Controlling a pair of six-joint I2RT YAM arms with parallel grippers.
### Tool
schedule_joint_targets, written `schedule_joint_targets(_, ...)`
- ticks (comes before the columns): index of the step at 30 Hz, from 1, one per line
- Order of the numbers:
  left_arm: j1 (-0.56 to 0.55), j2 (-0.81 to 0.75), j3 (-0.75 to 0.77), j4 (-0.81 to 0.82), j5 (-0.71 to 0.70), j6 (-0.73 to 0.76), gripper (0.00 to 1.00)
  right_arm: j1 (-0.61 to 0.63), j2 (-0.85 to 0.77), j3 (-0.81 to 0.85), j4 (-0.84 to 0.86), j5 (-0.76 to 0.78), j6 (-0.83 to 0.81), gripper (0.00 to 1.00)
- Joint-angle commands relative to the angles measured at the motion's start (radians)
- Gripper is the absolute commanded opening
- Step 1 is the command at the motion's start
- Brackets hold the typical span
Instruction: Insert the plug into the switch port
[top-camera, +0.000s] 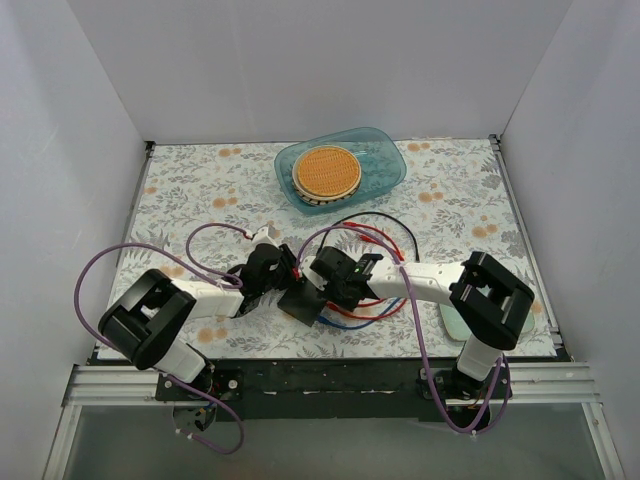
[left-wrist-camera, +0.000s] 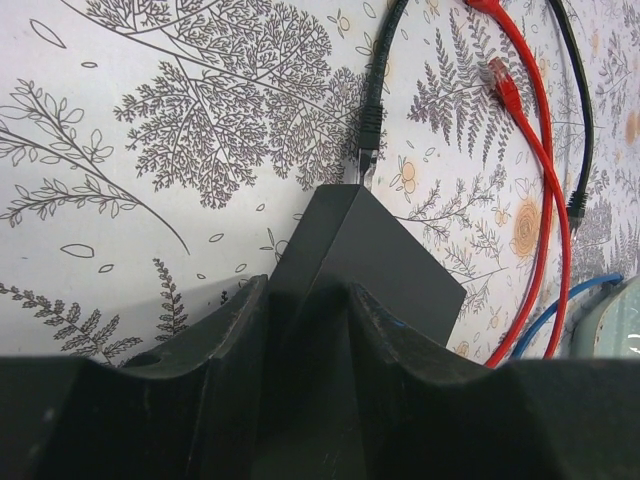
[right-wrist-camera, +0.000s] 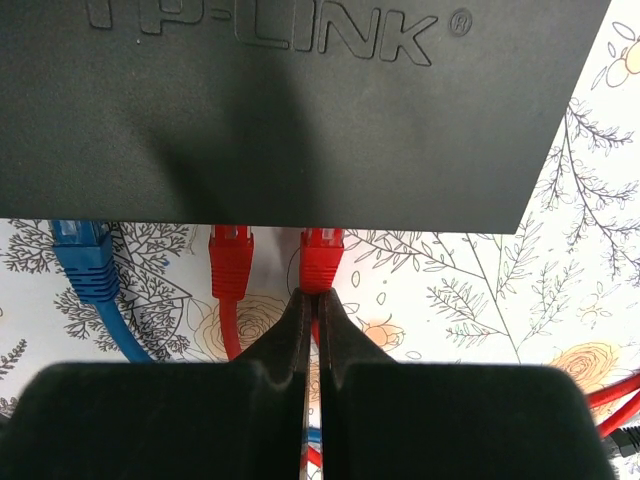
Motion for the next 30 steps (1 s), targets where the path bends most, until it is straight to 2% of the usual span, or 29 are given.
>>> schedule_joint_targets(1,-0.202,0.046,-0.001,-0.100,0.558,-0.119,0.25,0.016,-0.002,0.162,0.917,-0.101,0.010,0.01)
schedule_joint_targets(8,-0.200,0.029,-0.024,-0.126,0.512,-0.112,0.29,0.016,-0.038,0.127,0.868,-0.129,0.007,0.01)
schedule_joint_targets(15,-0.164,-0.018,-0.017,-0.212,0.421,-0.086,0.39,0.016,-0.066,0.097,0.757,-0.143,0.019,0.01)
schedule_joint_targets(20,-0.072,-0.083,-0.045,-0.253,0.389,-0.069,0.49,0.016,-0.094,0.053,0.719,-0.146,0.031,0.01)
schedule_joint_targets(26,0.033,-0.161,-0.045,-0.319,0.360,-0.026,0.55,0.016,-0.095,0.053,0.627,-0.152,0.036,0.01)
schedule_joint_targets(30,0.066,-0.176,-0.022,-0.363,0.331,-0.007,0.67,0.017,-0.089,0.065,0.563,-0.150,0.039,0.01)
